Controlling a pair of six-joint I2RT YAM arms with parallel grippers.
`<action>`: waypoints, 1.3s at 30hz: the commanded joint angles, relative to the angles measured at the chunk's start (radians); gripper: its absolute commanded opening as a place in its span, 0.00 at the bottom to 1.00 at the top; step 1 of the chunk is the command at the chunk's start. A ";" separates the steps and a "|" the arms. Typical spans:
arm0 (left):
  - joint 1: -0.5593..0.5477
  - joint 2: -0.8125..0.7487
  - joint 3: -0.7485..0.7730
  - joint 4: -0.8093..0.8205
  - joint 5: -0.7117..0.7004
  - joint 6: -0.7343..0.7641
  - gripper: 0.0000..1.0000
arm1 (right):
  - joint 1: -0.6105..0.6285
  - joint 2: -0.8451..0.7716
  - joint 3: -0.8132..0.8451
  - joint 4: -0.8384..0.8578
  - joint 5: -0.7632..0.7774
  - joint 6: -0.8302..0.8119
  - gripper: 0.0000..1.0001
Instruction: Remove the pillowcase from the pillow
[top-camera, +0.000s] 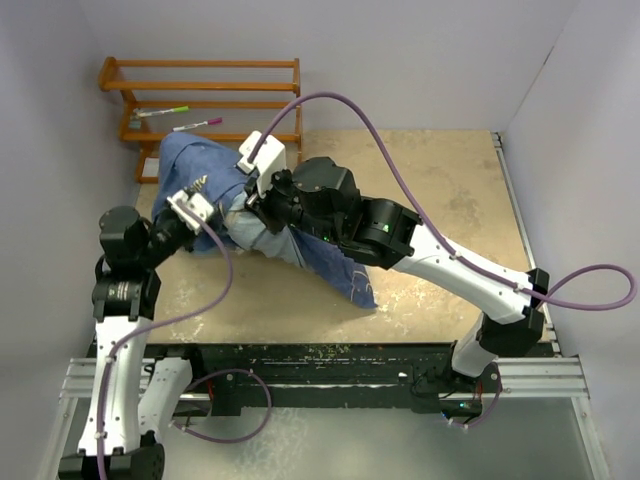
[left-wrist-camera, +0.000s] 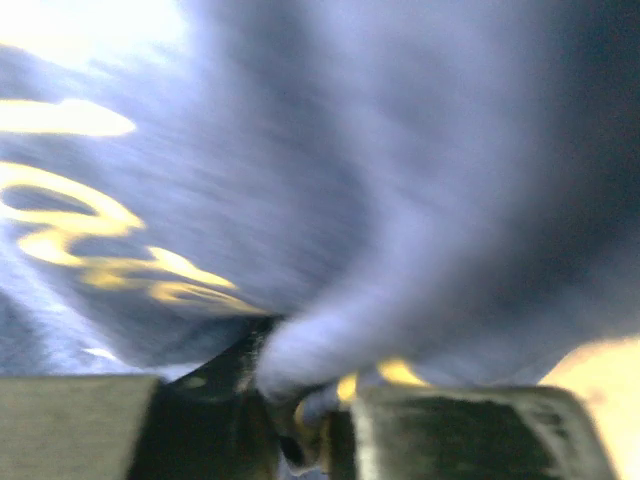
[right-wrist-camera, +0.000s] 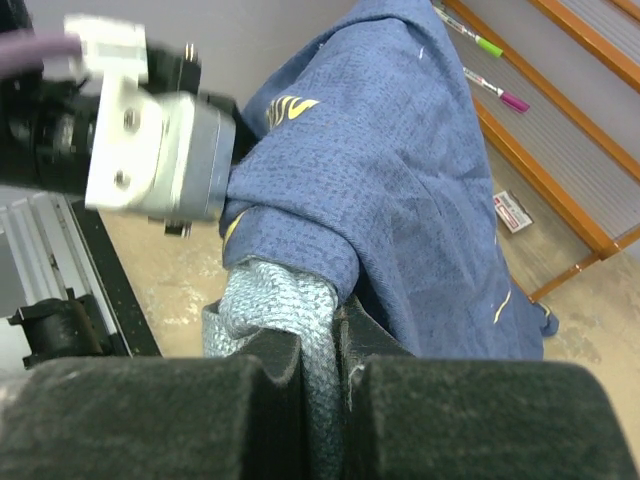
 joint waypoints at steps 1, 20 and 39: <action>0.002 0.030 0.188 0.066 -0.048 -0.116 0.12 | -0.026 -0.122 -0.034 0.157 -0.029 0.038 0.00; 0.002 0.107 0.610 -0.051 -0.133 -0.101 0.00 | -0.083 -0.286 -0.277 0.145 -0.267 -0.004 0.00; -0.044 0.519 0.686 0.091 -0.328 -0.141 0.33 | -0.085 -0.442 -0.230 0.191 -0.620 0.016 0.00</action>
